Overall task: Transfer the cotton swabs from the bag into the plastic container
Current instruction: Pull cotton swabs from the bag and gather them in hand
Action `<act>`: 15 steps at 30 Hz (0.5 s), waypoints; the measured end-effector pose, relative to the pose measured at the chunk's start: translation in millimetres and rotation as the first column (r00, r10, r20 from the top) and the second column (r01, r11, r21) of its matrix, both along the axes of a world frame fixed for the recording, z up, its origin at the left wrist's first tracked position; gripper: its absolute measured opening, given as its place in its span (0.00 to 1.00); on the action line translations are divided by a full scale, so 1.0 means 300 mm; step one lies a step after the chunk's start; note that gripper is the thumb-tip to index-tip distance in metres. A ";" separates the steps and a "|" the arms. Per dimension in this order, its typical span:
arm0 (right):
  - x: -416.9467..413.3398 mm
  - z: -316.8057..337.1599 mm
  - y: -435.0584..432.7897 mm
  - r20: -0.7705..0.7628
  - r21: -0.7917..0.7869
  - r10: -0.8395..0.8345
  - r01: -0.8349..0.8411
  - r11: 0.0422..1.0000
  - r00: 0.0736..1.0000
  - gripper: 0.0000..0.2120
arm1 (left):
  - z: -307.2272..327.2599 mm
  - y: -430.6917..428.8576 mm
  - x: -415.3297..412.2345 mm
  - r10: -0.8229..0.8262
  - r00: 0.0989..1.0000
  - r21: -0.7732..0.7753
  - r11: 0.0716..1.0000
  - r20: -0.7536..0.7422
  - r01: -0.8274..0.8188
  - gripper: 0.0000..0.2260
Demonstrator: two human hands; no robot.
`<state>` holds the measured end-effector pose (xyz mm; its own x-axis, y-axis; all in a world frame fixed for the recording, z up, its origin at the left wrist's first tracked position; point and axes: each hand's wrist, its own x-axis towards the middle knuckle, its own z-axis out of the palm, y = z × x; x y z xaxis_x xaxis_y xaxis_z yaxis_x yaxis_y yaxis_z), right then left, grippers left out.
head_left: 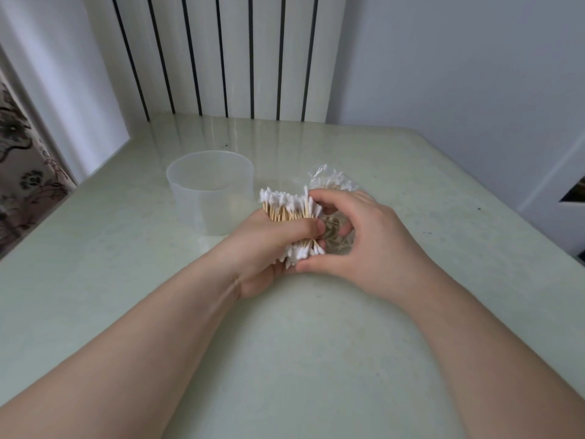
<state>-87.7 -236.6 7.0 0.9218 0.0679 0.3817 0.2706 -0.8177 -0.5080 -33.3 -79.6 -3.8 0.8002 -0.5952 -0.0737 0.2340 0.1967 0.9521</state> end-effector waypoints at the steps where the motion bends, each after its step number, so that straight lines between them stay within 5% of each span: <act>1: 0.002 -0.003 0.001 -0.002 -0.004 0.011 -0.011 1.000 1.000 0.45 | 0.002 0.000 -0.001 -0.002 1.000 -0.002 1.000 0.007 0.002 0.12; 5: 0.008 -0.015 0.007 -0.039 -0.056 0.096 -0.098 0.994 0.995 0.52 | 0.005 0.002 0.001 -0.028 0.998 -0.006 1.000 0.049 0.028 0.10; 15: 0.007 -0.005 0.007 0.041 -0.011 -0.030 0.030 0.999 0.999 0.42 | -0.010 -0.004 0.007 -0.057 0.998 -0.054 0.997 0.041 0.059 0.09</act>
